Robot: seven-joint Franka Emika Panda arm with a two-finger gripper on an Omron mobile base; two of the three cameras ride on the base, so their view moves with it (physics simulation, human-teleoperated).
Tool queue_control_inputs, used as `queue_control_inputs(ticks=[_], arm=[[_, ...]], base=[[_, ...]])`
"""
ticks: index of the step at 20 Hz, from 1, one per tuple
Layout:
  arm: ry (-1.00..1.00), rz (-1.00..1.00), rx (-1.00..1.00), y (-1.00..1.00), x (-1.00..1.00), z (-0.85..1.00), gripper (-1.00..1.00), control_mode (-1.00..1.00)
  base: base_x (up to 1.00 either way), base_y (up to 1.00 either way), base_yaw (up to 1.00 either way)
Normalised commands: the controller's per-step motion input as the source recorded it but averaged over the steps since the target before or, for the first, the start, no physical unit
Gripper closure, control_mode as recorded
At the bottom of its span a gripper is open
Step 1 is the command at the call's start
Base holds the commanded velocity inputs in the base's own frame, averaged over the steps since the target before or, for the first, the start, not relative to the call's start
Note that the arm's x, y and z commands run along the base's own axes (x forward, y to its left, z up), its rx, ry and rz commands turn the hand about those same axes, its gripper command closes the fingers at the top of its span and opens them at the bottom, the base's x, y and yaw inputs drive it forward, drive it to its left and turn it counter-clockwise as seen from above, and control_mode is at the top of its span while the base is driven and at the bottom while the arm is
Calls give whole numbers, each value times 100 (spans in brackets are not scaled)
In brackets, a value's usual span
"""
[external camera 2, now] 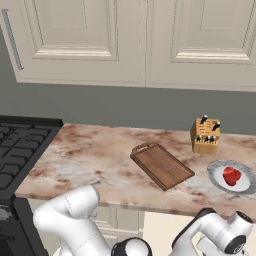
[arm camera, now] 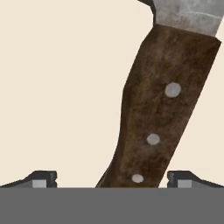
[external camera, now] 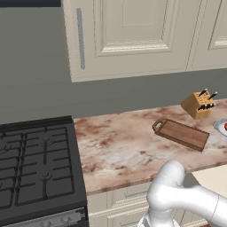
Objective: Pick up the knife from the drawer and place it on the cutting board. Then place the meat from the plate to the cutting board.
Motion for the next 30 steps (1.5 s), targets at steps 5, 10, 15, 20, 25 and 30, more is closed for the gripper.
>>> queue_control_inputs(ticks=[5, 10, 15, 20, 25, 30], arm=[[2, 0, -3, 1, -1, -32, 100, -100], [1, 0, 0, 0, -17, -12, 100, -100], [0, -4, 0, -5, -39, 0, 100, -100], [0, -13, 0, -3, -60, 12, 100, -100], [1, -14, 0, 1, -48, 25, 100, -100], [0, -11, 0, 15, -30, 38, 100, -100]], base=[[0, 0, 0], [0, 0, 0], [0, 0, 0], [0, 0, 0], [0, 0, 0], [0, 0, 0]])
